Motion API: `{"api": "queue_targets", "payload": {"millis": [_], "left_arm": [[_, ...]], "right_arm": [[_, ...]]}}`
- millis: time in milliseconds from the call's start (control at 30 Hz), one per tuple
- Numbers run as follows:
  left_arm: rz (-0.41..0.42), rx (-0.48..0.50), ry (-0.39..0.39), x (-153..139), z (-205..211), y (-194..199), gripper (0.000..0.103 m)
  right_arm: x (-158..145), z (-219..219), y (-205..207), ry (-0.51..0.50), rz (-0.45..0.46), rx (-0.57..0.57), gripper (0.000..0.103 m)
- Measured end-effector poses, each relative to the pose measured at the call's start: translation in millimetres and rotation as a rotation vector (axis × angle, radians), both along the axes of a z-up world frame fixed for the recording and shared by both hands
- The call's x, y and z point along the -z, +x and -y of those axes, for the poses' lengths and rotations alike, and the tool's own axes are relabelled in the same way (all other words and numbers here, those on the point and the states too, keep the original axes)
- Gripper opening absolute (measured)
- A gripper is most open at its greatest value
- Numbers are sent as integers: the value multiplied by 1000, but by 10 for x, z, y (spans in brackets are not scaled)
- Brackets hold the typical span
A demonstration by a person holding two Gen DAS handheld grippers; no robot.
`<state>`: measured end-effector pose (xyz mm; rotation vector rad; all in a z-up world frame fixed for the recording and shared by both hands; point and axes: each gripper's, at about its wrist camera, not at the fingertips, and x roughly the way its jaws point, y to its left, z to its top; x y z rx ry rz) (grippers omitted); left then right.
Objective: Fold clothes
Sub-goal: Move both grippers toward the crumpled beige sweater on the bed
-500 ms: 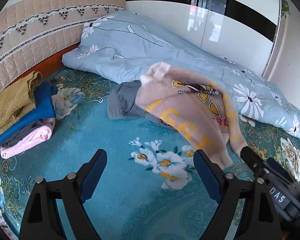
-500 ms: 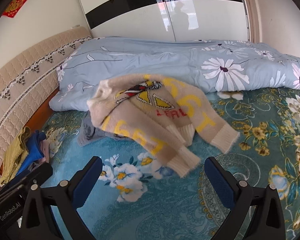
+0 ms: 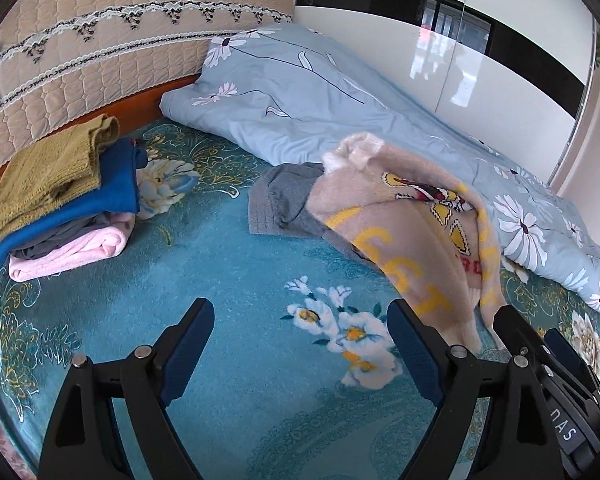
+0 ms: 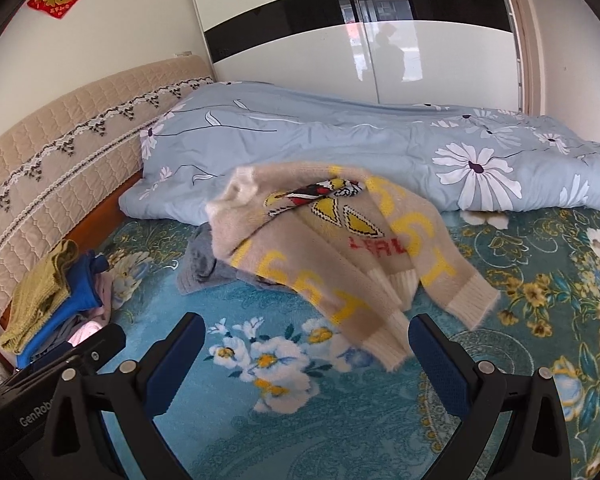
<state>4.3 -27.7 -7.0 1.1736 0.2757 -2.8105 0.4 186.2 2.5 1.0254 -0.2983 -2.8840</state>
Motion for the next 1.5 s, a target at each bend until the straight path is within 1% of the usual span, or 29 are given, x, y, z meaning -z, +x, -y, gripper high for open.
{"api": "queue_targets", "payload": {"millis": [167, 400, 567, 667, 833, 900, 1200, 1500], "left_arm": [[-5, -1, -8, -2, -18, 3, 89], [-8, -6, -11, -1, -10, 5, 89], [-7, -14, -4, 7, 12, 2, 89], [-8, -18, -2, 16, 17, 8, 89], [-7, -14, -4, 22, 8, 8, 89], [-4, -11, -6, 27, 1, 3, 89], [8, -14, -9, 64, -10, -36, 89], [22, -28, -16, 145, 12, -120, 89]], "right_arm": [[-24, 0, 18, 8, -6, -1, 103], [-91, 45, 36, 69, -39, -8, 103], [-98, 69, 44, 50, -72, -50, 103], [-104, 77, 53, 56, -95, -55, 103], [-76, 43, 27, 2, -90, -91, 103], [-75, 49, 30, 2, -91, -96, 103], [-84, 86, -16, 47, -106, -110, 103], [-17, 135, -123, 82, -102, -121, 103]]}}
